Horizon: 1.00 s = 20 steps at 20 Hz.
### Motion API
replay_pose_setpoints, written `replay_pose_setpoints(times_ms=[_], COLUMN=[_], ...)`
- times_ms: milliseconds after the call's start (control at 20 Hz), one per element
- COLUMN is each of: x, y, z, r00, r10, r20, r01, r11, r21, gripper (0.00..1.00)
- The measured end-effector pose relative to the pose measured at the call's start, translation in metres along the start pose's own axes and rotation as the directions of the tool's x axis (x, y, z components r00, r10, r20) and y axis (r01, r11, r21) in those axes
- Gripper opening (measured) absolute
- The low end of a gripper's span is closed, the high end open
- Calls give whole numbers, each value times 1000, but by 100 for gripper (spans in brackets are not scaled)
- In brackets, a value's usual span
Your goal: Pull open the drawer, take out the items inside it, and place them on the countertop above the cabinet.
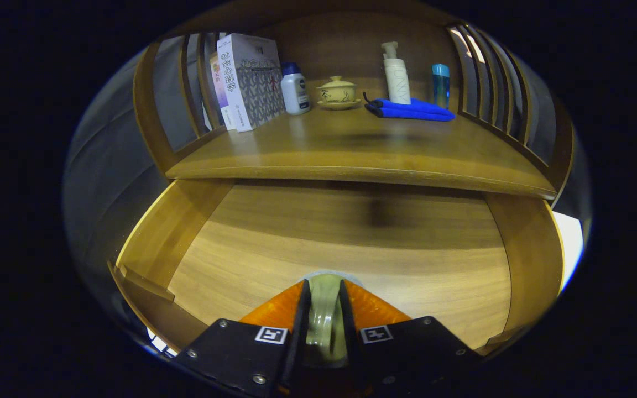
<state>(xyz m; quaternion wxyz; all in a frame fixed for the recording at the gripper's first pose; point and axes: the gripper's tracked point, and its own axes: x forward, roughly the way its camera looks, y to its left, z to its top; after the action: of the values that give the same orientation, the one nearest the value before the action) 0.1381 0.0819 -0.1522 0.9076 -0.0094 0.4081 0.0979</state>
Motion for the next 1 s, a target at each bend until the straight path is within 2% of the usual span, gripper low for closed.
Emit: replay_pose_setpoints(times_ms=[100, 200, 650, 1000], x=[0, -2, -22, -57], y=[0, 0, -7, -3], z=[1, 4, 33, 82], r00=[1000, 999, 979, 925], r10=[4, 14, 4, -3], r20=[17, 51, 205, 379], r01=[-4, -14, -8, 3], r11=[1000, 1000, 1000, 1000], r21=[6, 6, 16, 3], gripper=[28, 26, 26, 26])
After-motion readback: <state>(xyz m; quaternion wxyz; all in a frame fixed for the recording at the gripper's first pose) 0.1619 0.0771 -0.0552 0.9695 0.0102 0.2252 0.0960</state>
